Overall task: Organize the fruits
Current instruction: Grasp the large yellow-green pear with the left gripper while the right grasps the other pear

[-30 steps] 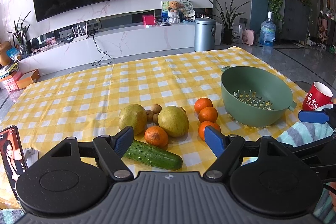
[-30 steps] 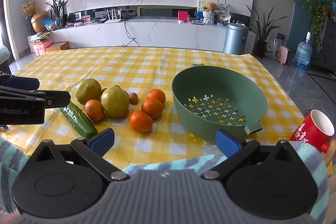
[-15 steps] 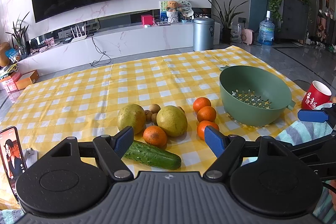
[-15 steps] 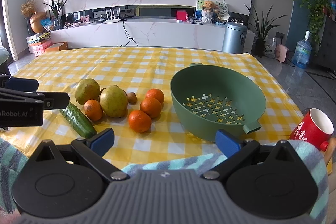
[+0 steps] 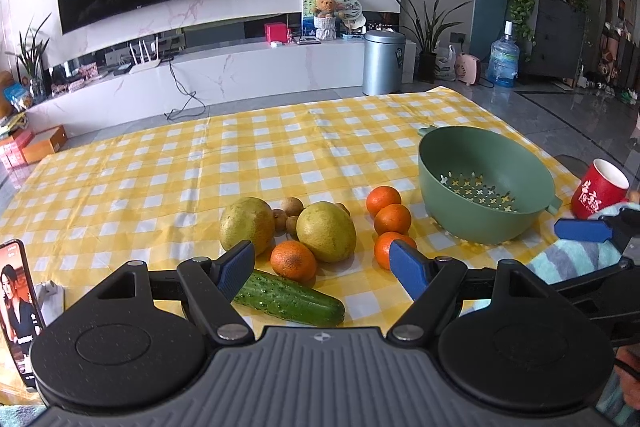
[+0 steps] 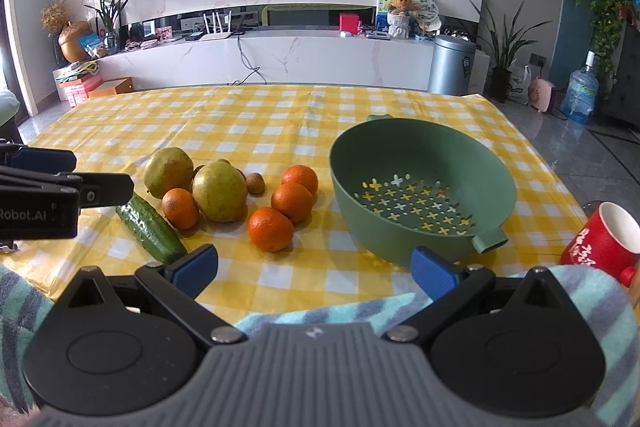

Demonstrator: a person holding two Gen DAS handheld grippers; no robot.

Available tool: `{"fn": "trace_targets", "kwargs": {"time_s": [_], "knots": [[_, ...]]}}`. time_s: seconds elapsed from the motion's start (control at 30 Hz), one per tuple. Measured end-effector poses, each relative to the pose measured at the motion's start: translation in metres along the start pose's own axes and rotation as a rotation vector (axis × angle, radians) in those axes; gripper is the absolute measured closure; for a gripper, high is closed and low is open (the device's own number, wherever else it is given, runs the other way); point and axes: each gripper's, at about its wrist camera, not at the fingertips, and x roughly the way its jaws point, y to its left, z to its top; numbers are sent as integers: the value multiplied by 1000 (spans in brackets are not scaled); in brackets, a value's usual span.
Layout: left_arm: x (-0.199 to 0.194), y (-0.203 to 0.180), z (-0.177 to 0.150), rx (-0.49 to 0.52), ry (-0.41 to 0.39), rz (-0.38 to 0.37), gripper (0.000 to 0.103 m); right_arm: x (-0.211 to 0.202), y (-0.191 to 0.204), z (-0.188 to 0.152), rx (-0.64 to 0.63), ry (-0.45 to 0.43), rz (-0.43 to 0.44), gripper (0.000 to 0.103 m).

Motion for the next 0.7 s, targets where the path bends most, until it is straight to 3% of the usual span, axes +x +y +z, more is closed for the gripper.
{"fn": "trace_targets", "kwargs": {"time_s": [0.17,0.3,0.37,0.7], "knots": [[10,16,7,-64,38,-7,15,15,0,7,35,20,50,4],[22,31,9,-124,73,-9,15,30,8,15,20,19,83,19],[26,36,11,-140,85,-8,16,39,12,20,12,17,103,20],[66,59,28,-125,146,20,22,91,34,49,-35,55,214,34]]}}
